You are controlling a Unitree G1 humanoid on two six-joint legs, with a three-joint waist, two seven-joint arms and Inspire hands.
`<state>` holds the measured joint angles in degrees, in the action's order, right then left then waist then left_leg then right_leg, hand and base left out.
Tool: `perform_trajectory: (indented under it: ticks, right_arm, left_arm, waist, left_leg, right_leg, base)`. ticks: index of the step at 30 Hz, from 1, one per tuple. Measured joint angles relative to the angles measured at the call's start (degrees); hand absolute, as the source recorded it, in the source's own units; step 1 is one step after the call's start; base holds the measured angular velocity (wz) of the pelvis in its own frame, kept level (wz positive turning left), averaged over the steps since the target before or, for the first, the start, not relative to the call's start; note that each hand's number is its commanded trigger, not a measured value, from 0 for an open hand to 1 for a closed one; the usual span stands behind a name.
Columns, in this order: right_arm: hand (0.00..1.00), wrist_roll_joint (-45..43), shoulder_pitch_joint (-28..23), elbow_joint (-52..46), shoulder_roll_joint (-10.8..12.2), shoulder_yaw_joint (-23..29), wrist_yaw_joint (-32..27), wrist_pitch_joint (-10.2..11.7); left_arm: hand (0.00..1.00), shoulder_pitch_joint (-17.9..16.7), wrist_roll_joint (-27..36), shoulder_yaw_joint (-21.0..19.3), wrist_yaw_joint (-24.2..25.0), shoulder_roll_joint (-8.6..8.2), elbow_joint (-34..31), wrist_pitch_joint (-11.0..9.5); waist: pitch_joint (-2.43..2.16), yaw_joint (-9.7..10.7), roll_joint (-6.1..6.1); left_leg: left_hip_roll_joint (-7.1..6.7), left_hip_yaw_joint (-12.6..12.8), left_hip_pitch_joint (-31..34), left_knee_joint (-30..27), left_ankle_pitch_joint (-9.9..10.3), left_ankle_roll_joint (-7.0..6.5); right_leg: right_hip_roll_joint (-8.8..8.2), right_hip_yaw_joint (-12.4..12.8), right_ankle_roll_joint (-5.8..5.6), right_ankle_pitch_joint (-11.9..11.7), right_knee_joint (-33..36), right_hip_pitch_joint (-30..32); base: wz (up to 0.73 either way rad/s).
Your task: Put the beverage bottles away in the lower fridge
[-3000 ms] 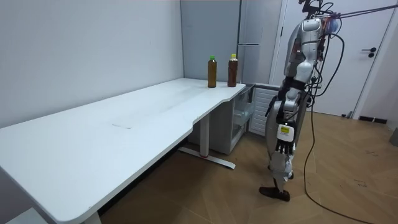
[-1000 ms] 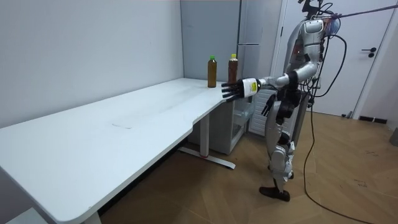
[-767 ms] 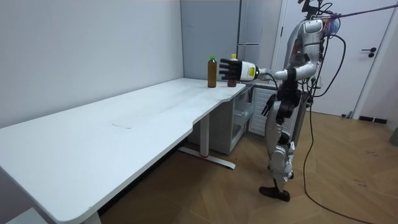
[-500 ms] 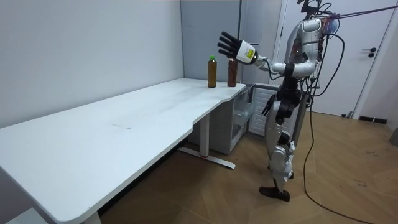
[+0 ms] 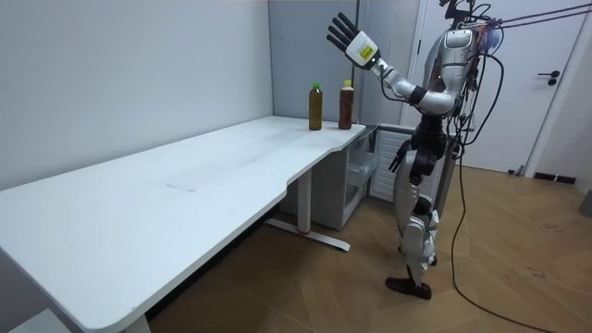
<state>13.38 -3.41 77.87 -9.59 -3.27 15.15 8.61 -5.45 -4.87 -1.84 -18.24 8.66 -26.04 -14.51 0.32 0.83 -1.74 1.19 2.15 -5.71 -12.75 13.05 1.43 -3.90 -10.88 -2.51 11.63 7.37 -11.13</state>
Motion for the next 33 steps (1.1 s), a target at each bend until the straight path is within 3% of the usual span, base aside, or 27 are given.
perform_trajectory:
  ticks: [3, 13, 21, 25, 33]
  right_arm:
    - [0.00, 0.01, 0.09, 0.02, 0.00, 0.00, 0.01, 0.13]
    - [0.00, -0.74, 1.22, 0.45, 0.18, 0.38, 0.67, 0.06]
    - [0.00, -0.31, 1.44, 0.71, 0.13, 0.58, 1.09, -0.50]
    - [0.00, -0.22, 1.82, 0.68, 0.13, 0.45, 0.75, -1.18]
    - [0.00, -0.22, 2.02, 0.56, -0.05, 0.33, 0.31, -2.43]
  left_arm:
    - [0.00, 1.73, 0.94, 0.42, 3.15, 0.01, -0.18, 0.01]
    - [0.00, 2.93, 4.46, 1.69, 11.68, -0.31, -3.21, 0.59]
    - [0.00, 2.92, 18.34, 7.71, 20.48, -0.18, -3.18, 3.79]
    - [0.00, 2.91, 21.05, 8.99, 24.15, 0.34, -2.50, 5.15]
    - [0.00, 2.91, 21.05, 9.00, 26.76, 0.33, -0.30, 8.24]
  waist:
    - [0.37, 0.54, 0.00]
    - [0.25, 2.28, -0.12]
    - [0.21, 2.64, -0.04]
    - [0.06, 3.45, 0.11]
    - [-0.07, 3.68, 0.19]
  left_leg:
    - [0.04, 0.16, 0.02, -0.04, 0.00, -0.01]
    - [0.04, 0.42, -0.06, 0.02, -0.02, -0.03]
    - [0.07, 0.34, 0.01, -0.04, -0.02, -0.04]
    - [0.09, 0.39, -0.02, -0.06, -0.02, -0.04]
    - [0.10, 0.45, -0.03, -0.19, -0.02, -0.04]
  right_leg:
    - [-0.01, 0.22, 0.00, 0.00, 0.30, 0.26]
    - [0.08, 1.35, 0.00, 0.00, 0.27, 0.33]
    - [0.08, 1.22, 0.00, 0.00, 0.43, 0.34]
    - [0.08, 1.19, 0.01, -0.01, 0.55, 0.31]
    - [0.07, 1.21, 0.02, -0.01, 0.64, 0.28]
  base:
    - [-0.03]
    - [-0.01]
    - [0.00]
    - [0.00]
    - [0.00]
